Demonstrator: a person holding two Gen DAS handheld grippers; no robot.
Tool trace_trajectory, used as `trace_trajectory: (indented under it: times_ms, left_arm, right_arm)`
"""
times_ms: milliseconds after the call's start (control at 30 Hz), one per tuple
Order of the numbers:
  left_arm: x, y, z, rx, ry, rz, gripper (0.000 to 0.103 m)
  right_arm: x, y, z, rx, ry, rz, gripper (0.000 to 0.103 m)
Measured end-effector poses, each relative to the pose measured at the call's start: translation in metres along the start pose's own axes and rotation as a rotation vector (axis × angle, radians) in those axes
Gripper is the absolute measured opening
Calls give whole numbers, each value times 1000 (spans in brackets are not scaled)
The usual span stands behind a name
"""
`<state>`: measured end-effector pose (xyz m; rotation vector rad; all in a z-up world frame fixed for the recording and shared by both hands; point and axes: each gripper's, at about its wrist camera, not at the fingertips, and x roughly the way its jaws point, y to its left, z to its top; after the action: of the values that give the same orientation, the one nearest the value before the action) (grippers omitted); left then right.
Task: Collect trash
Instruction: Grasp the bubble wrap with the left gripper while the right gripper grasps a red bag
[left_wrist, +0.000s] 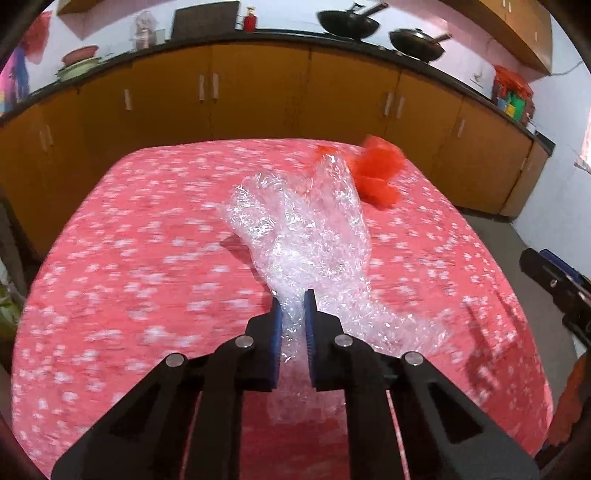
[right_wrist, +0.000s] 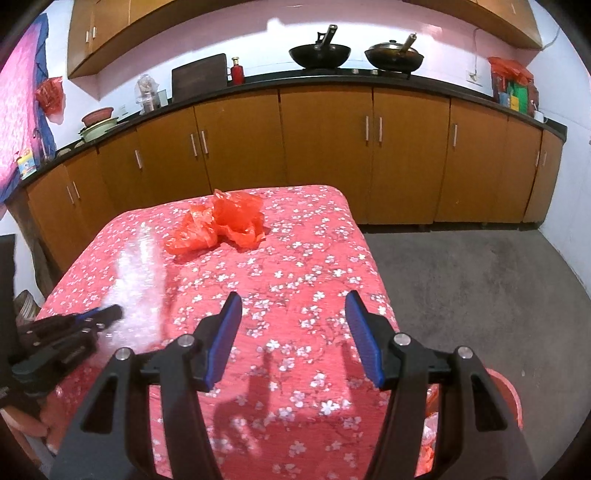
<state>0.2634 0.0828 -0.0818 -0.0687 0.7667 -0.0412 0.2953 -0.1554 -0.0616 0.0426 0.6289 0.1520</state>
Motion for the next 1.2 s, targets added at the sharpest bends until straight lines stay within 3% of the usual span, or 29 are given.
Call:
trace_trajectory:
  times_ms: [200,300,967,1000,1100,1200]
  left_arm:
    - [-10,61,0,-49,-21,144,11]
    - [-9,82,1,-82,-20,178,11]
    - [-3,109,3,-155,5,116,11]
    - [-3,108,3,-152,7,117,11]
    - [-1,109,5,-152,12,114,11]
    - [1,110,5,-153,16,114,11]
  right_arm:
    - [12,21,11,-30,-3,15,55]
    - [25,38,20,-40,-8,24,54]
    - [151,77,87,16,43,-63,58]
    - [157,78,87,14,59,-64,55]
    - [169,77,83,9,101,-47,28]
    - [169,76,78,1,112,-30,8]
